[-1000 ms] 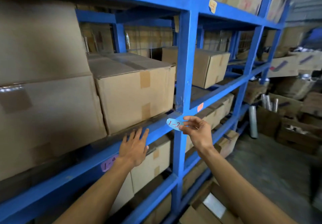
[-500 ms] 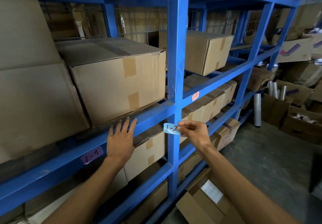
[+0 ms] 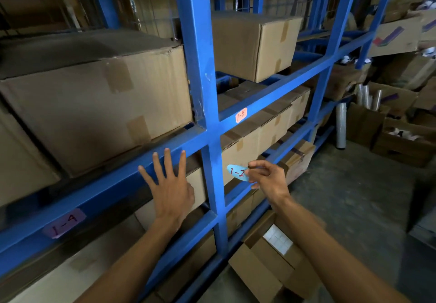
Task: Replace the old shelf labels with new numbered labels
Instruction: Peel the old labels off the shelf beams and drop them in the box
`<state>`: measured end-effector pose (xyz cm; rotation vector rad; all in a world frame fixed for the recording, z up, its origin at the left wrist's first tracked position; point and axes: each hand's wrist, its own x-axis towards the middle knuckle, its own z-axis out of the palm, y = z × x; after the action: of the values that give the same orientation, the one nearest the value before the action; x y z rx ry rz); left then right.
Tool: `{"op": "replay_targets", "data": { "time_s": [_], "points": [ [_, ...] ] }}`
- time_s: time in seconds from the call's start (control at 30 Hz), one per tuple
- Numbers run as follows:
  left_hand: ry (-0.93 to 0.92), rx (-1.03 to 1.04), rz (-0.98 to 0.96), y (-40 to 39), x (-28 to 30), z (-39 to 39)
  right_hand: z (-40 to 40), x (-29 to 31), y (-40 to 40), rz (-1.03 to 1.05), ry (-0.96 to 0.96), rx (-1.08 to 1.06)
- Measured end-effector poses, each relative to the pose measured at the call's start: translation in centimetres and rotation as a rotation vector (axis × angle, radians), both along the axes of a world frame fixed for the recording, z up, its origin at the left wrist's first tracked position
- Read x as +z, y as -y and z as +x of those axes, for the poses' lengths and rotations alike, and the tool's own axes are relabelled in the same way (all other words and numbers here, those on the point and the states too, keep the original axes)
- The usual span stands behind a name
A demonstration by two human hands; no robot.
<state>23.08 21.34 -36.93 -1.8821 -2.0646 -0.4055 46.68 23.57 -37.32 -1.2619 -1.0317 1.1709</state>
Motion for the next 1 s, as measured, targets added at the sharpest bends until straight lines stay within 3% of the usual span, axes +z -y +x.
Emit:
{"op": "replay_targets", "data": {
  "time_s": [0.13,0.4,0.77,1.0],
  "points": [
    [-0.045,-0.226,-0.024,-3.3,-2.1,3.5,2.2,-1.9,-2.3,-0.039,-0.025,-0.06],
    [-0.007,-0.509,-0.308,-11.6,-9.7,8.5,6.5,-8.4,-6.6,-0.2,-0.043,-0.215],
    [0.036,-0.579,-0.676,-20.1,-24.8,14.6,12.9,-25.6,-9.4,-0.488,0.056,-0.476],
    [-0.031,-0.574,-0.743,-26.5,-34.8,16.5,16.5,-38.5,-11.6,-0.614,0.146,-0.501]
  ]
}}
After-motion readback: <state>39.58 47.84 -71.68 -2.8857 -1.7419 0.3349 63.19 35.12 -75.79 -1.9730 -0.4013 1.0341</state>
